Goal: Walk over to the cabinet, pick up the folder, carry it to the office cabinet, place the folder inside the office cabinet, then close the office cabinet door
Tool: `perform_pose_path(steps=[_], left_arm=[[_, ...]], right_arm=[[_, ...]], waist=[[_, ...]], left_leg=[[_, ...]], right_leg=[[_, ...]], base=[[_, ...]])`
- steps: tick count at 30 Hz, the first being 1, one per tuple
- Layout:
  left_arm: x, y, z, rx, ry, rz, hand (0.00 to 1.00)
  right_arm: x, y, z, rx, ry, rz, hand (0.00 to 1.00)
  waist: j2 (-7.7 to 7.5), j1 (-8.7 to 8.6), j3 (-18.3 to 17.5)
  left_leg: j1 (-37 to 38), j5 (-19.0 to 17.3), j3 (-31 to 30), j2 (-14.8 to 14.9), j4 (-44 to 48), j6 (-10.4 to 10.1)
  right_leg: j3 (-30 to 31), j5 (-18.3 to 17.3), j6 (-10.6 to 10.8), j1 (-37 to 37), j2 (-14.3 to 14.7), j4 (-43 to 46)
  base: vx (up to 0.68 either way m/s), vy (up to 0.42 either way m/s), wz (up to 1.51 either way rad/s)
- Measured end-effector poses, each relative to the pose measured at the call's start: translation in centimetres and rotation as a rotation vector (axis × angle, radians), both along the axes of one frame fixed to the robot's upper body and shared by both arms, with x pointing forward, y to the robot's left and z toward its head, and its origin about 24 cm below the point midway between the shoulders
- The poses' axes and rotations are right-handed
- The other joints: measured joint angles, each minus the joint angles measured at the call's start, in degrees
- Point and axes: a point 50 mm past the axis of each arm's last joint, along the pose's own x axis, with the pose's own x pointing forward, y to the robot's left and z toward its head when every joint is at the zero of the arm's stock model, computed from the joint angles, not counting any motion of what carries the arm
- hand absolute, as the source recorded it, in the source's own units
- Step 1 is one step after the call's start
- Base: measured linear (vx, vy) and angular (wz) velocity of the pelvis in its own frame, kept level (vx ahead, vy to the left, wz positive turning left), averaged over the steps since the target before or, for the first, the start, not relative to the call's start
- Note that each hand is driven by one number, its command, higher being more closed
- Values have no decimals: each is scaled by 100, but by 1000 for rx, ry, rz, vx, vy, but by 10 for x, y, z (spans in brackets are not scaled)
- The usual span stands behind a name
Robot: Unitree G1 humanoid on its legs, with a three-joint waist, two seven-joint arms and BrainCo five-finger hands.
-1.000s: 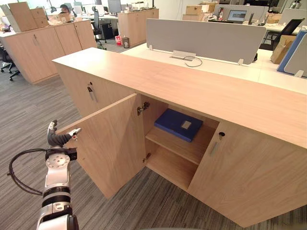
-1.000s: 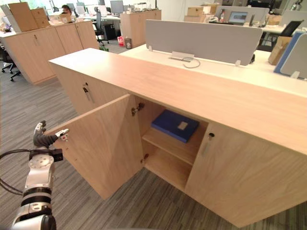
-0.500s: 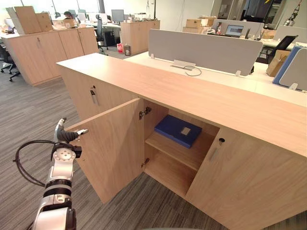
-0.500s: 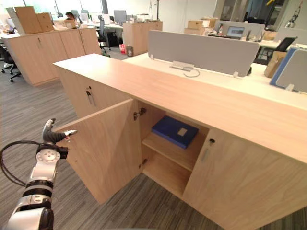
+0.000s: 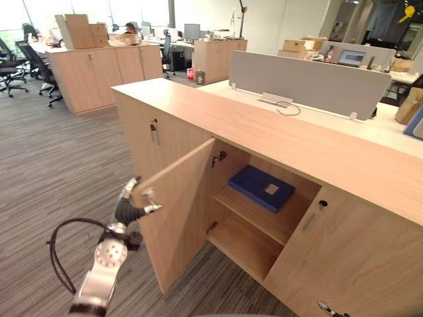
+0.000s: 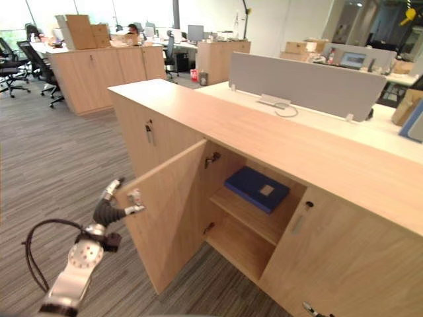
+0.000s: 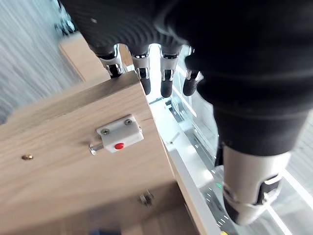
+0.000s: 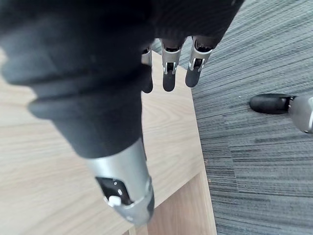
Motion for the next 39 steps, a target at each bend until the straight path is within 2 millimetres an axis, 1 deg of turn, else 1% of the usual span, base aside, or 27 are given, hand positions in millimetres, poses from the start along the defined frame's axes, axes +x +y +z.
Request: perform_pose_path(steps=[1, 2, 3, 4, 5, 7, 8, 9, 10, 11, 14, 15, 17, 18, 20, 24, 28, 30, 31, 32, 33, 34, 35, 36, 37, 38, 39], left_arm=[[-5, -10, 1, -45, 9, -56, 0], [-14, -27, 4, -121, 28, -166, 0], [-22, -50, 4, -210, 56, -287, 0], [-27, -62, 5, -255, 76, -359, 0], [-40, -81, 3, -325, 132, -485, 0], [-54, -101, 7, -414, 164, -622, 0], [-56, -106, 13, -472, 156, -655, 0], [-56, -106, 15, -487, 146, -658, 0], [-54, -106, 23, -526, 113, -648, 0], [-53, -108, 26, -560, 100, -645, 0], [-53, -114, 35, -670, 76, -655, 0], [-53, -116, 37, -708, 71, -654, 0], [-53, -121, 39, -769, 72, -654, 0], [-53, -123, 39, -777, 70, -656, 0], [-52, -127, 42, -807, 56, -655, 0], [-51, -130, 42, -828, 56, -645, 0], [-47, -127, 33, -837, 84, -586, 0], [-39, -121, 20, -842, 107, -485, 0], [-32, -114, 6, -832, 138, -384, 0], [-25, -104, -15, -828, 191, -266, 0], [-22, -97, -28, -830, 227, -203, 0], [-19, -82, -54, -842, 303, -71, 0], [-18, -76, -65, -850, 340, -19, 0], [-21, -56, -99, -871, 454, 148, 0], [-29, -39, -130, -879, 568, 310, 0], [-42, -23, -152, -890, 647, 458, 0], [-69, 3, -181, -823, 782, 697, 0]], right_arm=[[0, -1, 0, -3, 2, 6, 0], [3, -2, 1, -11, 6, 28, 0], [8, -9, 6, -34, 0, 53, 0], [12, -12, 8, -42, -6, 70, 0], [17, -12, 9, -47, -9, 102, 0], [24, -9, 9, -41, -19, 147, 0], [27, -8, 9, -44, -17, 168, 0], [29, -8, 9, -47, -16, 179, 0], [38, -8, 11, -59, -29, 218, 0], [42, -5, 11, -57, -31, 247, 0], [45, 10, 5, -26, -3, 338, 0], [47, 12, 4, -25, 2, 357, 0], [51, 17, 3, -25, 1, 396, 0], [52, 18, 3, -24, 0, 407, 0], [55, 26, 0, -19, 9, 457, 0], [47, 45, -10, 38, 34, 480, 0], [36, 53, -15, 61, 64, 501, 0], [30, 58, -17, 74, 74, 494, 0], [27, 61, -19, 83, 82, 489, 0], [23, 65, -21, 93, 88, 484, 0], [21, 67, -22, 100, 91, 480, 0], [20, 73, -23, 115, 88, 477, 0], [20, 75, -24, 120, 85, 473, 0], [20, 82, -25, 143, 72, 450, 0], [20, 89, -27, 164, 66, 435, 0], [18, 94, -29, 186, 65, 420, 0], [13, 99, -33, 216, 83, 387, 0]], waist=[[-61, 2, -5], [-274, -7, 31], [-325, -67, 65], [-325, -74, 108], [-356, -96, 97], [-433, -66, 117], [-459, -67, 134], [-483, -96, 148], [-462, -132, 248], [-298, -106, 285], [-210, -118, 182], [-217, -125, 155], [-99, -109, 133], [-90, -110, 119], [7, -122, 54], [26, -137, 52], [30, -152, 58], [52, -179, 69], [62, -201, 78], [87, -224, 84], [104, -227, 88], [91, -231, 84], [95, -239, 81], [126, -324, 68], [193, -478, 34], [232, -554, -36], [276, -685, -125]], left_leg=[[-38, -2, 3, -11, 0, 0], [-131, -59, 96, -81, 362, 63], [-347, -598, 174, 129, 1317, 153], [-356, -747, 183, 143, 1376, 170], [-338, -848, 200, 119, 1345, 182], [-476, -887, 208, 131, 1356, 170], [-662, -889, 206, 134, 1322, 167], [-662, -888, 245, 92, 1261, 153], [-768, -982, 280, 226, 1751, 211], [-836, -1164, 281, 378, 2002, 217], [-921, -1200, 207, 429, 2002, 164], [-946, -1192, 194, 467, 2025, 149], [-942, -1155, 178, 538, 2065, 80], [-937, -1144, 178, 546, 2065, 92], [-897, -1145, 179, 550, 2043, 89], [-686, -1141, 190, 517, 1847, 70], [-615, -1146, 201, 483, 1743, 44], [-614, -1146, 206, 509, 1737, 24], [-603, -1145, 228, 549, 1738, -1], [-600, -1150, 257, 612, 1740, -47], [-597, -1149, 302, 639, 1732, -72], [-574, -1153, 407, 689, 1715, -149], [-568, -1158, 465, 724, 1717, -191], [-560, -1175, 579, 860, 1729, -330], [-575, -1201, 631, 1057, 1754, -416], [-645, -1193, 653, 1205, 1763, -508], [-686, -1049, 655, 1375, 1769, -635]], right_leg=[[-75, -3, 21, 8, -26, -27], [-192, 41, 107, -5, -198, -98], [-251, 61, 129, -3, -269, 4], [-236, 66, 129, 10, -311, 81], [-241, 82, 140, 34, -321, 65], [-309, 110, 101, -28, -309, 31], [-458, 116, 94, -156, -278, 34], [-586, 119, 88, -158, -269, -45], [-770, 160, 53, -127, -311, -66], [-752, 197, 41, -102, -352, 112], [-815, 218, 16, -107, -287, 95], [-864, 251, -27, -118, -253, 91], [-875, 252, -40, -112, -191, 116], [-876, 251, -40, -111, -188, 134], [-886, 252, -40, -110, -229, 255], [-889, 251, -40, -85, -324, 501], [-890, 250, -42, -102, -357, 565], [-890, 203, -105, -135, -362, 640], [-893, 181, -120, -156, -343, 672], [-893, 121, -153, -175, -298, 686], [-893, 66, -166, -208, -270, 687], [-892, -67, -178, -284, -195, 667], [-892, -116, -176, -311, -151, 644], [-891, -247, -170, -356, 49, 512], [-885, -285, -184, -373, 306, 377], [-848, -337, -219, -433, 519, 266], [-678, -386, -225, -578, 891, 55]], base=[[-4, 18, 27], [12, 39, 28], [42, 56, 21], [0, 0, 0], [6, 8, -15], [-5, -5, -8], [-3, -32, 6], [27, -5, 9], [-26, -9, -8], [-53, -5, -8], [-27, -20, 10], [29, -26, 11], [31, -35, 1], [31, -31, -4], [50, -21, -2], [12, -11, -1], [-5, -25, -1], [-13, -51, -4], [-19, -61, -9], [-22, -66, -13], [-23, -66, -31], [-28, -93, -36], [-25, -132, -56], [0, -166, -46], [13, -160, -49], [60, -205, -54], [89, -165, -58]])
